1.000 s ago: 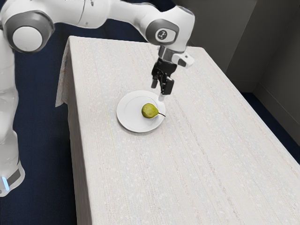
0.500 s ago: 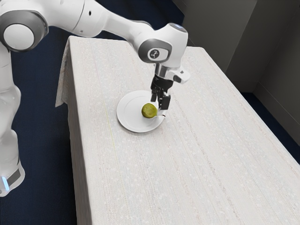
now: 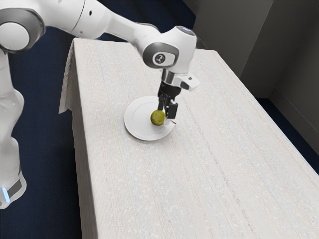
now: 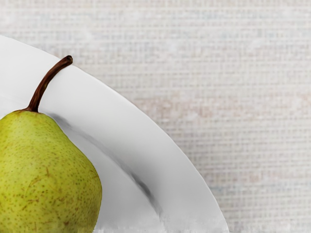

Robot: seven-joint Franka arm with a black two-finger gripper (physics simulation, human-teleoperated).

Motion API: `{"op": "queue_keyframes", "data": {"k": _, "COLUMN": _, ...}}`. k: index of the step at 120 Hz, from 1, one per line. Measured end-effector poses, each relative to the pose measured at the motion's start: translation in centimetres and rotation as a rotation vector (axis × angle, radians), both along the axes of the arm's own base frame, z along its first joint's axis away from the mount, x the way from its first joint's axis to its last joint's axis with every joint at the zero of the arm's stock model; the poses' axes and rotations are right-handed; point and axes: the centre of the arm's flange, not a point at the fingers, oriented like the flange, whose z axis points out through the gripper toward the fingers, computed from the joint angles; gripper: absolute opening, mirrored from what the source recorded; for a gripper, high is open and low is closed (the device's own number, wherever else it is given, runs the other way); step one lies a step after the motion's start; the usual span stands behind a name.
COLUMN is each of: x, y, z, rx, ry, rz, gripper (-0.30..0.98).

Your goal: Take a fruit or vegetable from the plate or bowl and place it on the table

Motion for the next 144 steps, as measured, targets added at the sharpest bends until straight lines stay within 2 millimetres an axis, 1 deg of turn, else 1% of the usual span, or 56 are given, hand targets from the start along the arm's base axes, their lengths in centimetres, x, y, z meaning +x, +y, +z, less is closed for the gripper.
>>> {"op": "queue_keyframes", "data": {"k": 15, "x": -1.3, "y": 7.2, "z": 0.1, "rx": -0.003, "ry": -0.001, "rz": 0.132, "gripper": 0.69}}
{"op": "queue_keyframes", "data": {"k": 20, "x": -1.6, "y": 8.7, "z": 0.1, "rx": -0.002, "ry": 0.000, "rz": 0.160, "gripper": 0.69}}
{"op": "queue_keyframes", "data": {"k": 24, "x": -1.7, "y": 9.2, "z": 0.1, "rx": -0.002, "ry": -0.001, "rz": 0.170, "gripper": 0.69}}
{"op": "queue_keyframes", "data": {"k": 30, "x": -1.6, "y": 8.9, "z": 0.1, "rx": -0.001, "ry": -0.002, "rz": 0.164, "gripper": 0.69}}
{"op": "queue_keyframes", "data": {"k": 42, "x": -1.2, "y": 7.0, "z": 0.1, "rx": -0.001, "ry": -0.003, "rz": 0.127, "gripper": 0.69}}
{"op": "queue_keyframes", "data": {"k": 48, "x": -1.1, "y": 6.4, "z": 0.1, "rx": -0.001, "ry": -0.003, "rz": 0.116, "gripper": 0.69}}
{"op": "queue_keyframes", "data": {"k": 54, "x": -1.1, "y": 6.5, "z": 0.1, "rx": -0.001, "ry": -0.004, "rz": 0.117, "gripper": 0.69}}
{"op": "queue_keyframes", "data": {"k": 70, "x": -1.3, "y": 7.7, "z": -0.1, "rx": 0.000, "ry": -0.002, "rz": 0.140, "gripper": 0.69}}
{"op": "queue_keyframes", "data": {"k": 81, "x": -1.2, "y": 7.8, "z": -0.3, "rx": 0.001, "ry": 0.000, "rz": 0.142, "gripper": 0.69}}
{"op": "queue_keyframes", "data": {"k": 109, "x": -0.4, "y": 6.2, "z": -1.4, "rx": 0.004, "ry": 0.015, "rz": 0.115, "gripper": 0.69}}
{"op": "queue_keyframes", "data": {"k": 144, "x": 1.0, "y": 4.5, "z": -4.2, "rx": 0.015, "ry": 0.044, "rz": 0.091, "gripper": 0.69}}
